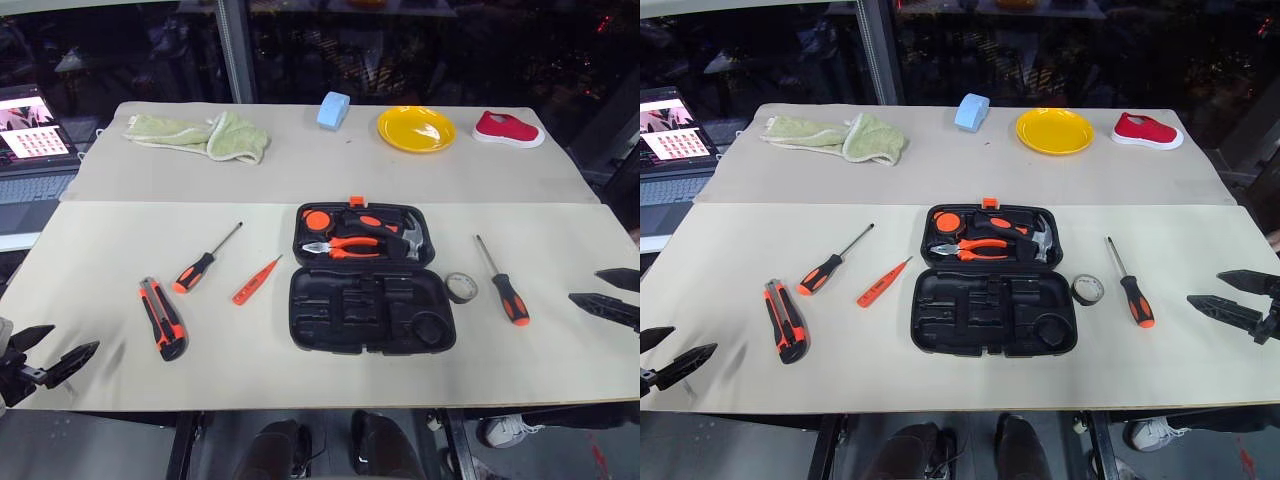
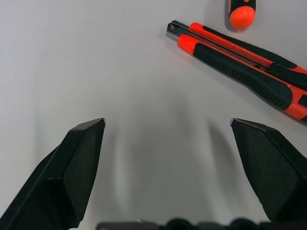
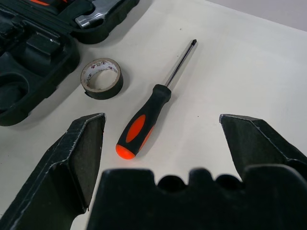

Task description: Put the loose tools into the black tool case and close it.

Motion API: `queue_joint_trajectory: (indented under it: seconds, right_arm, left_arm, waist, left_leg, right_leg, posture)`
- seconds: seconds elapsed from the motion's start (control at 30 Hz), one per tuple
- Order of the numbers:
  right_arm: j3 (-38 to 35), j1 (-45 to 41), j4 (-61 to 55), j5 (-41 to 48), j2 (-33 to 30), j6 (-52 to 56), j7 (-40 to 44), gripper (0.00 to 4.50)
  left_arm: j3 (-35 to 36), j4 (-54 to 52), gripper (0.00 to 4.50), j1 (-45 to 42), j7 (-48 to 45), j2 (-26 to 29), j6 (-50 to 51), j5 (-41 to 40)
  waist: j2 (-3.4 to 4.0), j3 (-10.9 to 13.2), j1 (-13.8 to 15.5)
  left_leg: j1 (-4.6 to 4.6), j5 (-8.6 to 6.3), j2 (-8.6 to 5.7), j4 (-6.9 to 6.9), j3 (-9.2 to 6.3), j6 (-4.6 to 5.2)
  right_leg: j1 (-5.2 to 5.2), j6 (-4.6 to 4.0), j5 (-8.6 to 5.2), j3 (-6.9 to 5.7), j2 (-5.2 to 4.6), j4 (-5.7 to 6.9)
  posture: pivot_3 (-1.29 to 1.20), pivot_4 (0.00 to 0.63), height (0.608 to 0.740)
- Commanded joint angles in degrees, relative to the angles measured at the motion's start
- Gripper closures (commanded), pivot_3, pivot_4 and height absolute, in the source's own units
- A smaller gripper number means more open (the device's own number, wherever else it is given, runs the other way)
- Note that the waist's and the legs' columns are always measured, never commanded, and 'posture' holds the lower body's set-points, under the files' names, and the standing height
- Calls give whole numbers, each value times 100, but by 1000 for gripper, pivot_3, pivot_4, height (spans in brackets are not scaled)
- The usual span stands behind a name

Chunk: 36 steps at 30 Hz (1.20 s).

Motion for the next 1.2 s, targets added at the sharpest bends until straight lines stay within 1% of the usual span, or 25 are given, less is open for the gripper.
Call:
queue_joint_trajectory:
  seconds: [0.03,0.2,0.33,0.47,0.53,0.6,0.7,0.77,0.83,0.93,1.0,1.03,1.07,1.1,1.13,1.2]
  right_arm:
    - [-104,-86,89,21,-75,-188,63,79]
    - [-138,-42,243,-70,-38,-418,5,79]
    - [-323,2,-174,27,-18,-294,-247,79]
    - [-729,417,-1875,728,177,526,-282,79]
    - [-847,671,-2925,1051,356,867,-450,79]
    - [-888,847,-3830,1414,504,1177,-625,79]
    - [-624,779,-4923,1928,728,1499,-1032,79]
    - [-418,651,-5460,2223,854,1640,-1321,79]
    - [-166,437,-5837,2451,953,1722,-1638,79]
    - [240,30,-6157,2674,1105,1817,-2112,79]
    - [467,-168,-6283,2747,1179,1857,-2339,79]
    - [577,-250,-6349,2778,1222,1875,-2464,0]
    - [657,-310,-6396,2813,1253,1891,-2565,0]
    - [708,-346,-6434,2854,1274,1903,-2646,0]
    - [744,-356,-6468,2881,1289,1910,-2708,0]
    - [800,-346,-6501,2875,1313,1902,-2791,0]
  left_arm:
    - [216,-174,0,41,49,122,11,6]
    - [63,-159,0,-141,149,248,73,62]
    - [-459,-519,0,-686,160,595,428,-70]
    - [-1228,-600,0,-1550,183,1139,942,-95]
    - [-1948,-465,0,-2225,296,1485,1218,140]
    - [-2643,-242,0,-3052,423,1639,1645,243]
    - [-3779,226,0,-4506,509,1521,2341,429]
    - [-4436,530,0,-5094,323,1420,2272,681]
    - [-4945,934,0,-5565,224,1276,2298,910]
    - [-5638,1592,0,-6072,64,1030,1885,1433]
    - [-5974,2026,0,-6351,-51,868,1746,1680]
    - [-6165,2245,519,-6469,-108,818,1627,1866]
    - [-6314,2428,682,-6559,-157,777,1533,2017]
    - [-6421,2582,1116,-6625,-224,741,1423,2139]
    - [-6487,2703,1424,-6669,-291,699,1299,2211]
    - [-6518,2912,2182,-6763,-378,567,1144,2275]
  waist:
    - [0,0,0]
    - [2,-1,3]
    - [4,-2,37]
    - [10,-6,35]
    - [10,-6,30]
    - [8,-6,33]
    - [2,-3,37]
    - [-1,-2,15]
    - [-8,-2,-3]
    - [-14,2,-12]
    - [-24,7,1]
    - [-30,8,5]
    - [-39,8,9]
    - [-44,5,15]
    - [-44,5,26]
    - [-45,4,37]
  left_leg:
    - [0,0,0,0,0,0]
    - [0,1,0,0,0,-1]
    - [1,4,0,0,0,-7]
    - [0,13,0,0,0,-21]
    - [-3,16,1,0,-2,-25]
    - [-4,19,1,0,-3,-31]
    - [-6,24,-3,5,-2,-37]
    - [-13,26,-7,24,0,-40]
    - [-11,26,-9,25,1,-40]
    - [-28,26,-9,53,0,-40]
    - [-31,27,-9,60,1,-40]
    - [-33,27,-9,67,0,-40]
    - [-33,27,-8,68,-1,-40]
    - [-34,26,-9,69,-1,-39]
    - [-32,25,-8,69,-1,-37]
    - [-33,24,-9,70,-1,-35]
  right_leg:
    - [0,0,0,0,0,0]
    - [-1,0,0,-1,0,0]
    - [1,-2,2,-3,-1,3]
    - [-1,-8,11,0,2,8]
    - [-11,-12,13,1,10,19]
    - [-17,-14,12,1,12,35]
    - [-25,-14,12,3,14,55]
    - [-37,-14,12,3,15,75]
    - [-37,-13,12,7,15,78]
    - [-49,-14,12,2,18,89]
    - [-48,-16,14,2,15,88]
    - [-48,-16,14,0,13,90]
    - [-46,-16,14,-1,12,89]
    - [-47,-16,15,0,10,89]
    - [-44,-16,14,-1,8,89]
    - [-44,-14,15,0,6,88]
  posture:
    - [0,150,732]
    - [0,150,732]
    - [0,150,732]
    - [0,150,732]
    - [0,150,732]
    - [0,150,732]
    - [0,150,732]
    - [0,150,732]
    - [0,150,732]
    - [0,150,732]
    - [0,150,732]
    - [0,150,732]
    - [0,150,732]
    - [0,150,732]
    - [0,150,732]
    - [0,150,732]
